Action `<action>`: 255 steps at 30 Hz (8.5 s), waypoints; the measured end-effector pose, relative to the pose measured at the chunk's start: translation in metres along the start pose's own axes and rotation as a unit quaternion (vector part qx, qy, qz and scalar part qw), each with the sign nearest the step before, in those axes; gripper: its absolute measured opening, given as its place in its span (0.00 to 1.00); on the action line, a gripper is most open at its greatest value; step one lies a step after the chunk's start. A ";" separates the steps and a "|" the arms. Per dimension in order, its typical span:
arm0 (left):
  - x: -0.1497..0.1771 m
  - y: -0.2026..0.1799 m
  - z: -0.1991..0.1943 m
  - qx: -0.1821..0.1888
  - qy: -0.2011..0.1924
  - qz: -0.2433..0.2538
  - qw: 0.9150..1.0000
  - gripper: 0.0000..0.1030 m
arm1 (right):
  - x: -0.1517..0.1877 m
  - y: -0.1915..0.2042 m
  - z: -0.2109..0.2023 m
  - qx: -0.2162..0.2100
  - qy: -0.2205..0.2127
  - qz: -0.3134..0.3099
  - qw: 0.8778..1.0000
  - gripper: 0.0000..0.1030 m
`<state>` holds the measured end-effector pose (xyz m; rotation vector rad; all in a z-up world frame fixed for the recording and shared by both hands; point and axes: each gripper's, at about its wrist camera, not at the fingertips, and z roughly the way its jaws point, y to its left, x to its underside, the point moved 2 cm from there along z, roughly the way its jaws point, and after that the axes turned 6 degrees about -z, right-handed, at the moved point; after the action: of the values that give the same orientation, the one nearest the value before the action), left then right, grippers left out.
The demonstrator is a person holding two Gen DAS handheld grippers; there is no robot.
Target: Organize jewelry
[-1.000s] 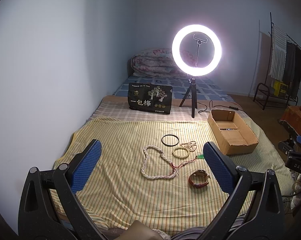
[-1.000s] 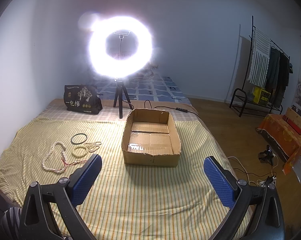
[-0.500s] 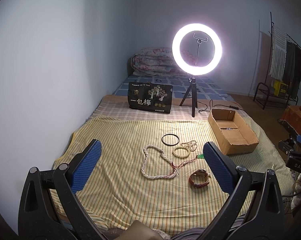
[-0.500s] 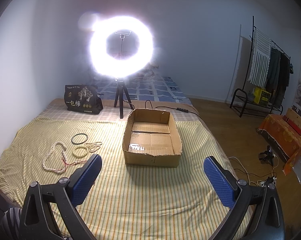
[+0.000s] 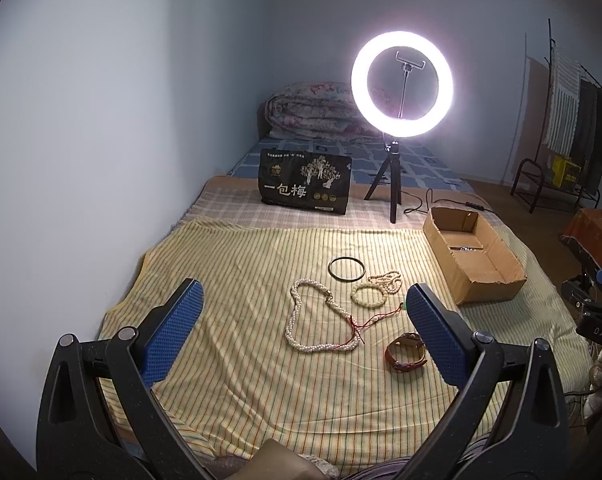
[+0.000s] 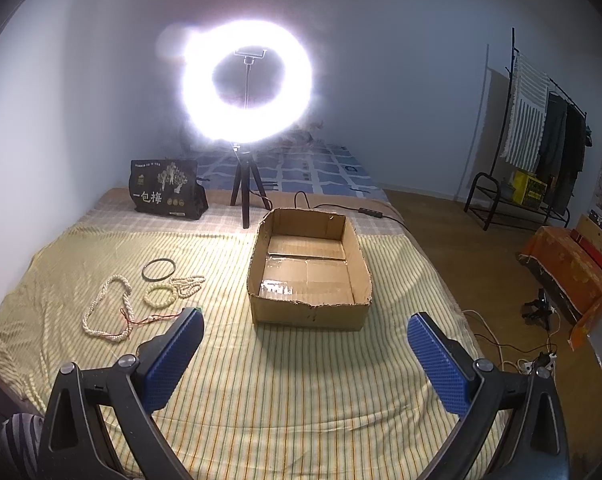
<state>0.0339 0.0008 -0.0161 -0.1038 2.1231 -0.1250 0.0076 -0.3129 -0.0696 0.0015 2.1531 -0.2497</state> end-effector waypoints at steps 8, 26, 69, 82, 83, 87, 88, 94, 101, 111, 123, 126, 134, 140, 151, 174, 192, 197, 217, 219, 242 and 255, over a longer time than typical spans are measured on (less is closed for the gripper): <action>0.003 0.010 0.018 -0.007 0.015 -0.008 1.000 1.00 | 0.000 0.004 0.013 0.003 0.002 -0.022 1.000 1.00; 0.021 0.050 0.072 -0.025 0.066 0.008 0.997 1.00 | -0.001 0.030 0.064 -0.126 0.027 -0.093 0.987 0.92; 0.071 0.050 0.235 0.072 0.275 -0.038 0.958 0.47 | 0.041 0.167 0.174 -0.282 0.200 -0.250 0.905 0.39; 0.084 0.044 0.266 0.045 0.282 -0.012 0.958 0.16 | 0.046 0.179 0.184 -0.282 0.209 -0.274 0.895 0.34; 0.084 0.045 0.267 0.045 0.282 -0.014 0.958 0.14 | 0.047 0.180 0.183 -0.282 0.209 -0.276 0.895 0.32; 0.082 0.055 0.272 0.050 0.282 -0.035 0.958 0.06 | 0.047 0.184 0.182 -0.280 0.209 -0.285 0.892 0.28; 0.082 0.056 0.272 0.052 0.281 -0.040 0.958 0.06 | 0.047 0.185 0.182 -0.281 0.210 -0.287 0.891 0.26; 0.079 0.062 0.265 0.056 0.268 -0.062 0.960 0.06 | 0.047 0.187 0.180 -0.279 0.207 -0.296 0.889 0.17; 0.051 0.066 0.238 0.065 0.226 -0.071 0.969 0.05 | 0.038 0.178 0.160 -0.279 0.186 -0.278 0.900 0.09; -0.006 0.058 0.190 0.087 0.158 -0.067 0.981 0.05 | 0.019 0.166 0.131 -0.276 0.153 -0.262 0.912 0.09; -0.066 0.030 0.136 0.116 0.095 -0.028 0.988 0.05 | -0.009 0.132 0.108 -0.262 0.120 -0.240 0.927 0.09; -0.076 0.018 0.129 0.125 0.090 -0.018 0.988 0.05 | -0.016 0.117 0.107 -0.252 0.116 -0.230 0.933 0.09; -0.093 -0.030 0.122 0.156 0.085 0.019 0.984 0.05 | -0.037 0.062 0.112 -0.219 0.109 -0.197 0.949 0.09; -0.101 -0.079 0.123 0.183 0.085 0.048 0.978 0.05 | -0.051 0.016 0.125 -0.189 0.113 -0.172 0.960 0.09; -0.108 -0.176 0.142 0.235 0.107 0.082 0.963 0.05 | -0.075 -0.056 0.166 -0.143 0.129 -0.121 0.974 0.09; -0.065 -0.280 0.210 0.273 0.172 0.092 0.942 0.05 | -0.088 -0.086 0.273 -0.128 0.158 -0.074 0.976 0.09; -0.012 -0.285 0.244 0.249 0.216 0.143 0.933 0.21 | -0.081 -0.084 0.295 -0.132 0.151 -0.049 0.978 0.72; -0.016 -0.279 0.240 0.243 0.198 0.147 0.938 0.59 | -0.088 -0.093 0.280 -0.105 0.134 -0.044 0.984 0.87; -0.048 -0.156 0.198 0.185 0.142 0.128 0.964 0.59 | -0.087 -0.062 0.186 -0.091 0.083 -0.088 0.988 1.00; -0.048 -0.137 0.197 0.182 0.139 0.116 0.966 0.59 | -0.083 -0.056 0.179 -0.101 0.080 -0.091 0.987 1.00; 0.005 -0.040 0.235 0.132 0.224 0.054 0.964 0.43 | -0.019 0.027 0.124 -0.194 0.084 -0.141 0.967 1.00; 0.026 -0.037 0.264 0.143 0.269 0.033 0.952 0.33 | 0.016 0.072 0.143 -0.252 0.126 -0.182 0.942 0.76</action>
<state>0.2457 -0.0522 -0.1722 0.1953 2.6197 -0.4632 0.1233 -0.2691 -0.1727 -0.6965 2.4064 0.1063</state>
